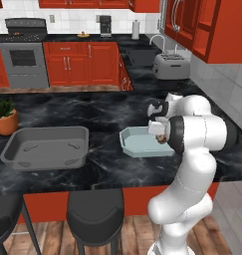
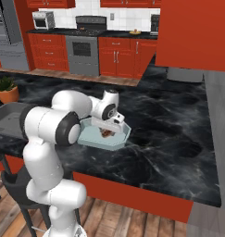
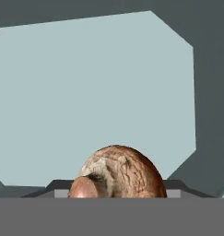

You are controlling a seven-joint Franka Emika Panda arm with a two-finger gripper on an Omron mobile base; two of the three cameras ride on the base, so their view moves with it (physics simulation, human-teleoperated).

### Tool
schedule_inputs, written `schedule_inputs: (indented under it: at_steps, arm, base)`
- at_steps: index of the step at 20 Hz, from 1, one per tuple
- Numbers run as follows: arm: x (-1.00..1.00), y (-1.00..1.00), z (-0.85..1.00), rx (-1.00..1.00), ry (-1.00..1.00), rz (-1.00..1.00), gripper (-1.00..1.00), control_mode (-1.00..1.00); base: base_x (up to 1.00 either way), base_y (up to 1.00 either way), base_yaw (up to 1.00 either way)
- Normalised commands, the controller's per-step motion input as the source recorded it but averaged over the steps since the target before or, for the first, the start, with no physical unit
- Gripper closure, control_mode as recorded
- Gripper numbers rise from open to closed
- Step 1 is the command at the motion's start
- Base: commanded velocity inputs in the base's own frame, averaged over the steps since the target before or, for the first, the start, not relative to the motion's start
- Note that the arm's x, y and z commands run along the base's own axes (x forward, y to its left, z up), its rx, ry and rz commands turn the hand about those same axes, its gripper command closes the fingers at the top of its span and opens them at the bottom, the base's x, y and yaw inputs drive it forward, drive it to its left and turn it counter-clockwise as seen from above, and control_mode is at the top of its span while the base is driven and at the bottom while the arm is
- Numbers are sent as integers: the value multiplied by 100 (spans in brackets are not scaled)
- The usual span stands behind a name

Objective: Place the cold items (potato and mushroom) from the fridge in one tupperware on the dining counter. Place the warm items (hot dog and kebab skewer) in the stove area in another tupperware.

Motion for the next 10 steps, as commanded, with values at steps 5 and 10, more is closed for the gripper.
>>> schedule_inputs:
  at_steps: [5, 10]
  arm:
    - [40, 0, -37, 0, 4, 0, 100, -100]
    - [37, 0, -34, 0, 1, 0, 100, -100]
  base:
    - [0, 0, 0]
    - [0, 0, 0]
